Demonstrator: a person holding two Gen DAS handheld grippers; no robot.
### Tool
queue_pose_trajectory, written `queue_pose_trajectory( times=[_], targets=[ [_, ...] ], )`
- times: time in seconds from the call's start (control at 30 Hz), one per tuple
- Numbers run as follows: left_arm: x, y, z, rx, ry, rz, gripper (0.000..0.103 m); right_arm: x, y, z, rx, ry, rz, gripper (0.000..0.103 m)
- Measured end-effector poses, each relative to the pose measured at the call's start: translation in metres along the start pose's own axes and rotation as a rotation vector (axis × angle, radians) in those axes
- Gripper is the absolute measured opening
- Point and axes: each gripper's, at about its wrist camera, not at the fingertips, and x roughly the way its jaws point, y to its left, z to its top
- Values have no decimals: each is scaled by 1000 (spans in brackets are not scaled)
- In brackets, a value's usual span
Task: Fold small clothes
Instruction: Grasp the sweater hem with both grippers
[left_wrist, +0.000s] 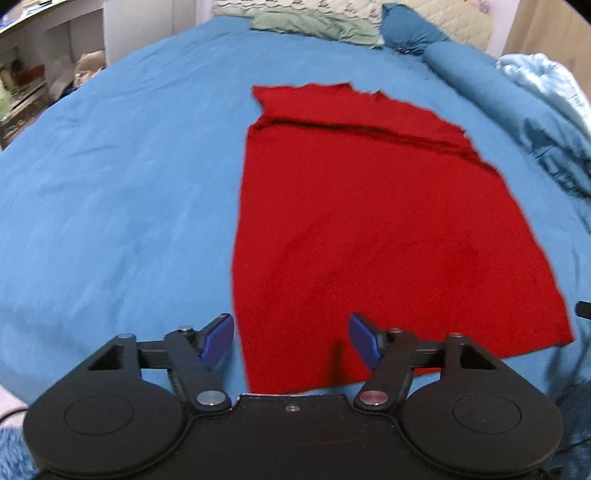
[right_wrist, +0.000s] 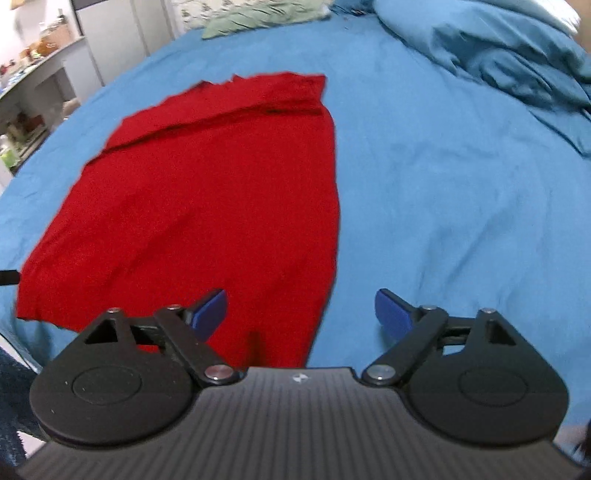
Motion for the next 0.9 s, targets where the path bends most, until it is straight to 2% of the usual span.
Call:
queue_pose_trajectory(
  times=[0.2, 0.4, 0.47, 0.53, 0.67, 0.77, 0.8, 0.9],
  targets=[
    [13, 4, -21, -19, -3, 33, 63, 11, 9, -18, 4, 27, -45, 89],
    [26, 6, -22, -17, 24, 41, 62, 29, 11, -24, 26, 62, -49, 81],
    [27, 6, -24, -17, 24, 38, 59, 31, 12, -24, 15, 63, -54, 78],
    [25, 6, -26, -10, 23, 29, 50, 31, 14, -24, 6, 62, -50, 72],
    [24, 0, -27, 15, 18, 26, 38, 32, 19, -25, -30, 58, -37, 58],
    [23, 1, -27, 19, 16, 25, 20, 32, 20, -26, -30, 52, -20, 51],
    [23, 2, -27, 15, 15, 26, 10, 32, 19, -26, -26, 50, -17, 44],
    [20, 2, -26, 4, 13, 22, 7, 30, 17, -26, -8, 45, -5, 29]
  ],
)
